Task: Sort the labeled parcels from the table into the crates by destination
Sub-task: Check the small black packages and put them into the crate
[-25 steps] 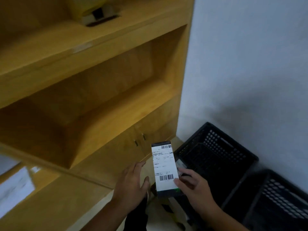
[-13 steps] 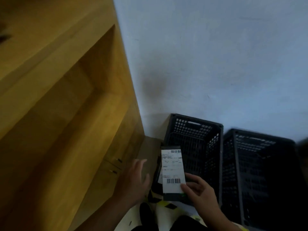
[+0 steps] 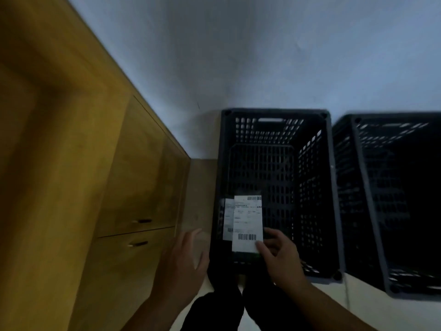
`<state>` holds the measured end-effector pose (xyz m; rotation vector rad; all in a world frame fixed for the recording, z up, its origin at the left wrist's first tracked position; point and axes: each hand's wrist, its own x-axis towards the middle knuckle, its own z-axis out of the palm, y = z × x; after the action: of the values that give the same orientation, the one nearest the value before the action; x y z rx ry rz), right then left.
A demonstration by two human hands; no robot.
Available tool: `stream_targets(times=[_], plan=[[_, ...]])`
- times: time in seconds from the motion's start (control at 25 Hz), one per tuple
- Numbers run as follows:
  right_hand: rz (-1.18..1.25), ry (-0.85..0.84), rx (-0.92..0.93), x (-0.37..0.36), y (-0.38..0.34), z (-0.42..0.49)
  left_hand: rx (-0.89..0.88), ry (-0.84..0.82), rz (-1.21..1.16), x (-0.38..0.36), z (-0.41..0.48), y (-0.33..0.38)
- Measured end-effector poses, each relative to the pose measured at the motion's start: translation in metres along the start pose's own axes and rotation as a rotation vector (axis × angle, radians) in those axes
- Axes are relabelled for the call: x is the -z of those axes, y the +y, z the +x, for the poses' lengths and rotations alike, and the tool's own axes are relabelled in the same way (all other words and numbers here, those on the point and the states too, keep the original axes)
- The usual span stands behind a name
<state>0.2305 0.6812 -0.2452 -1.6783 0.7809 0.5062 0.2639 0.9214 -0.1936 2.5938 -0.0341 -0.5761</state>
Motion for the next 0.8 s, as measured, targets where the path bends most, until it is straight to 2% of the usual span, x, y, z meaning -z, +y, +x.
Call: stream_targets(times=[0.12, 0.32, 0.56, 0.72, 0.8], plan=[[-0.084, 0.002, -0.041, -0.033, 0.040, 0.061, 0.055, 0.017, -0.066, -0.035, 0.026, -0.022], [-0.278, -0.051, -0.091, -0.063, 0.069, 0.117, 0.107, 0.013, -0.091, -0.057, 0.039, -0.048], [-0.516, -0.078, -0.110, -0.082, 0.077, 0.128, 0.194, -0.001, -0.122, -0.056, 0.035, -0.066], [-0.619, -0.148, -0.155, -0.077, 0.067, 0.130, 0.185, 0.003, -0.109, -0.050, 0.033, -0.065], [-0.740, -0.125, -0.136, -0.065, 0.050, 0.117, 0.176, 0.005, -0.089, -0.039, 0.030, -0.058]])
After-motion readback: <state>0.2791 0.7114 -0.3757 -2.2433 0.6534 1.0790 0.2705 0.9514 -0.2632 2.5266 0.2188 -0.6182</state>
